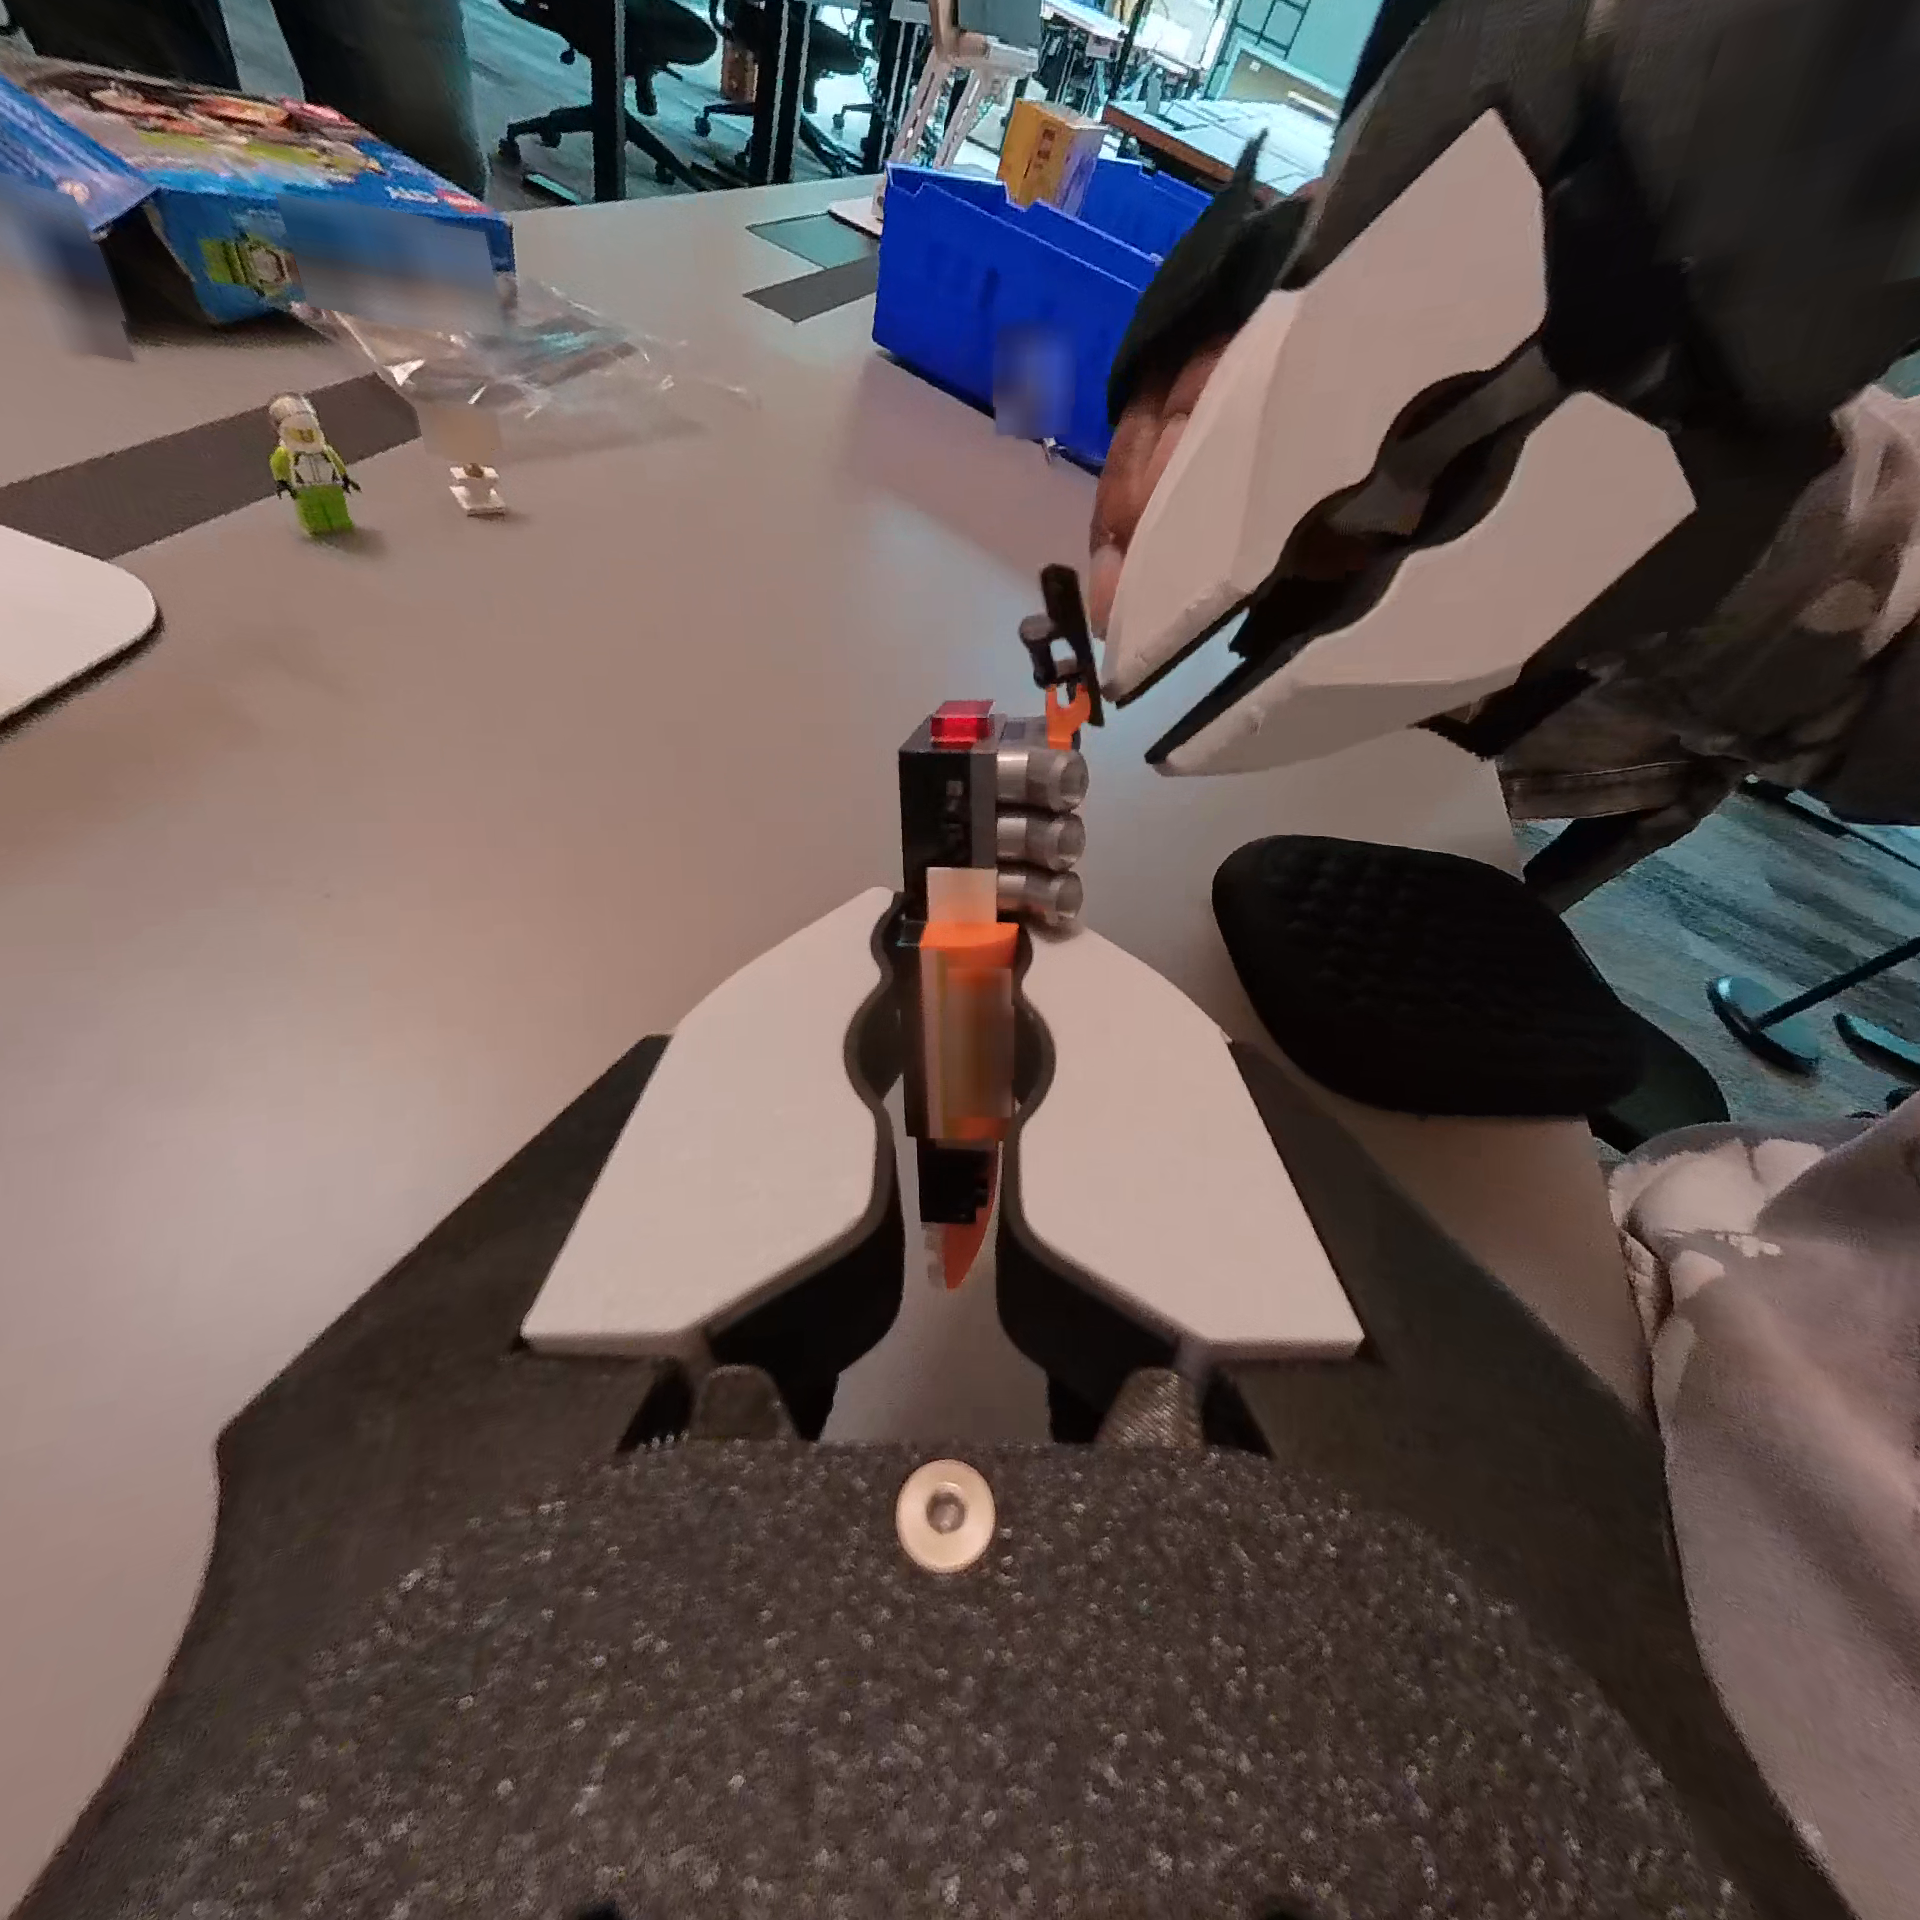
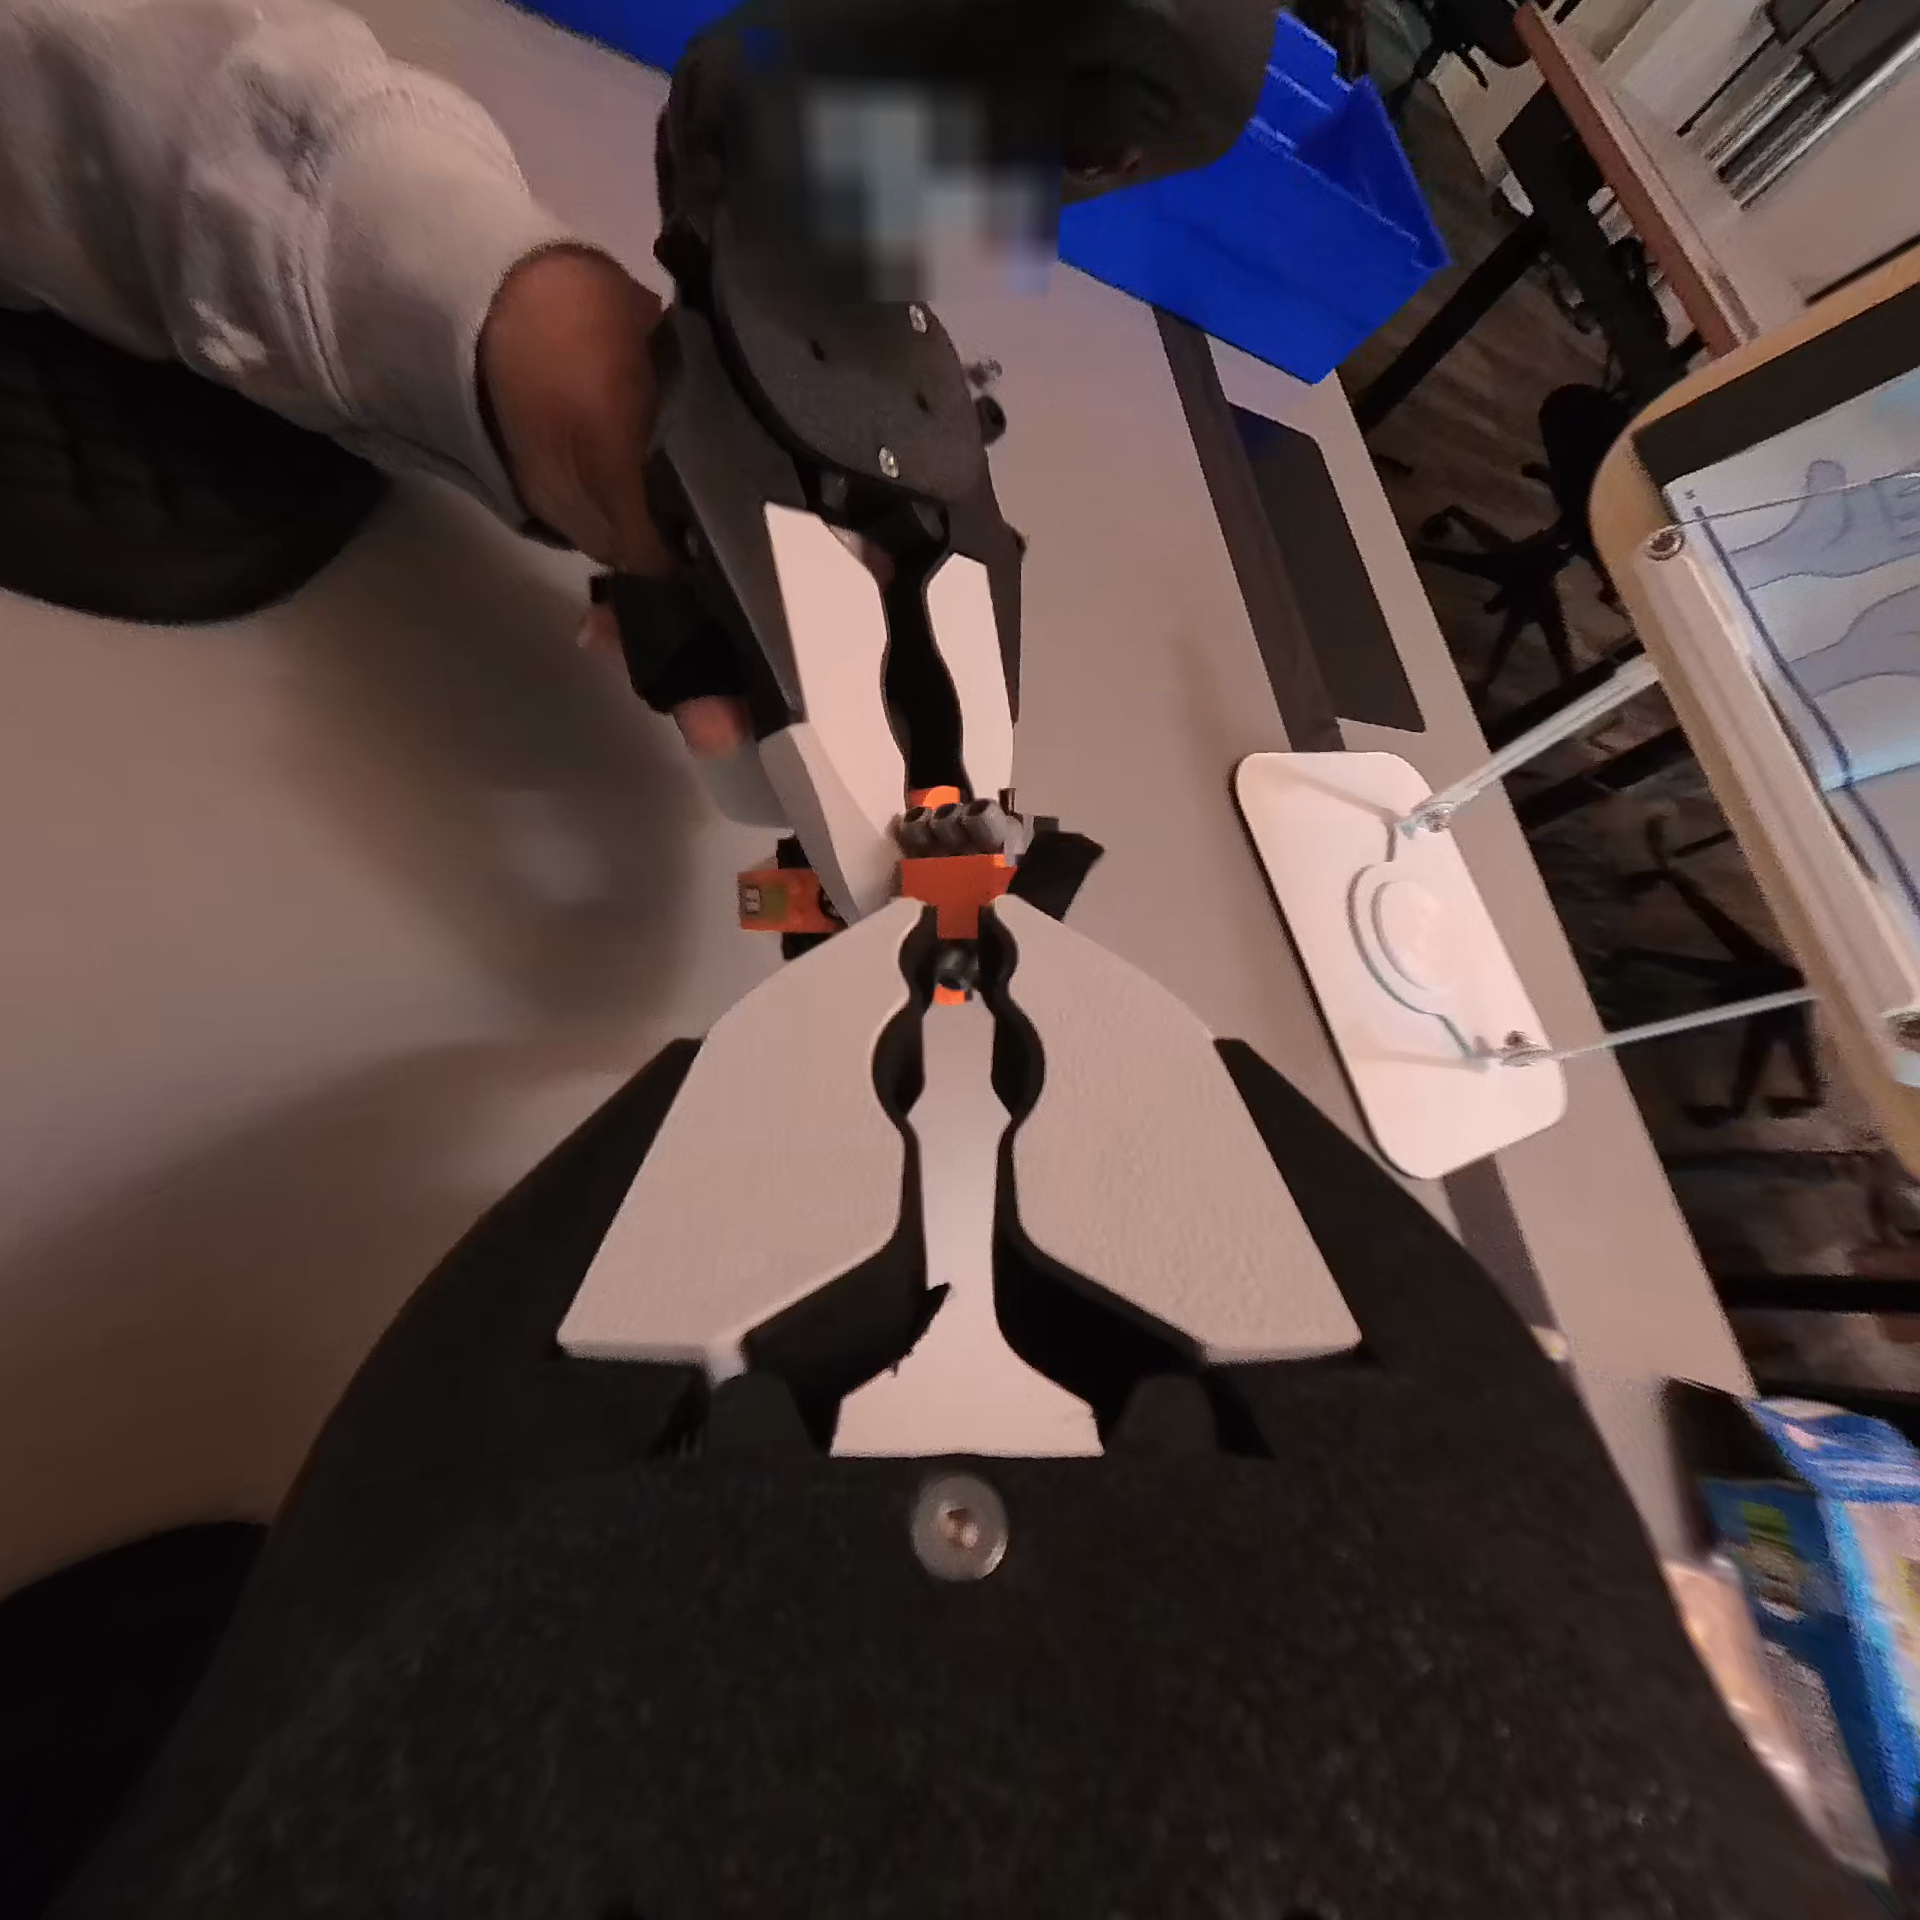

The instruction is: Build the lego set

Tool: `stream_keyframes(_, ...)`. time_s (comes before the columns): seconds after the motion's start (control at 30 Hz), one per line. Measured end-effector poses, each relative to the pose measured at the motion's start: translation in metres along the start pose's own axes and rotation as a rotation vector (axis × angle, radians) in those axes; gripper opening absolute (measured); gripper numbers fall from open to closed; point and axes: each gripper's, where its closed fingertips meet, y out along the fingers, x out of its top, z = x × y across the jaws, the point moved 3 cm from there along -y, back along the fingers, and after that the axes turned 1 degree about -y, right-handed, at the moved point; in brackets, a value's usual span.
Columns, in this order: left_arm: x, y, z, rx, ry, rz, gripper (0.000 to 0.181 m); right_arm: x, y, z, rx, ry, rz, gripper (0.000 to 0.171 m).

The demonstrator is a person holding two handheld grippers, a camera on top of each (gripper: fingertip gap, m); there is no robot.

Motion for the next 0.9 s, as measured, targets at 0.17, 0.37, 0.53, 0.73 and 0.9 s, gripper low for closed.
stream_keyframes(0.17, 0.002, 0.001, -0.007, -0.023, 0.064, -0.021, 0.015, 0.003, -0.007, -0.002, 0.033, 0.085, -0.069, 0.007)
stream_keyframes(0.37, 0.006, 0.000, -0.014, -0.042, 0.101, -0.060, 0.015, 0.005, -0.013, 0.000, 0.070, 0.127, -0.103, 0.008)
stream_keyframes(0.53, 0.004, 0.000, -0.011, -0.033, 0.096, -0.054, 0.015, 0.005, -0.015, 0.000, 0.072, 0.153, -0.127, 0.010)
stream_keyframes(0.73, 0.000, 0.000, 0.000, 0.022, 0.098, -0.029, 0.015, -0.032, -0.026, -0.013, 0.018, 0.192, 0.011, 0.013)
stream_keyframes(0.9, -0.006, 0.003, -0.001, 0.035, 0.142, 0.006, 0.015, -0.122, -0.045, 0.005, 0.138, 0.218, 0.303, 0.014)
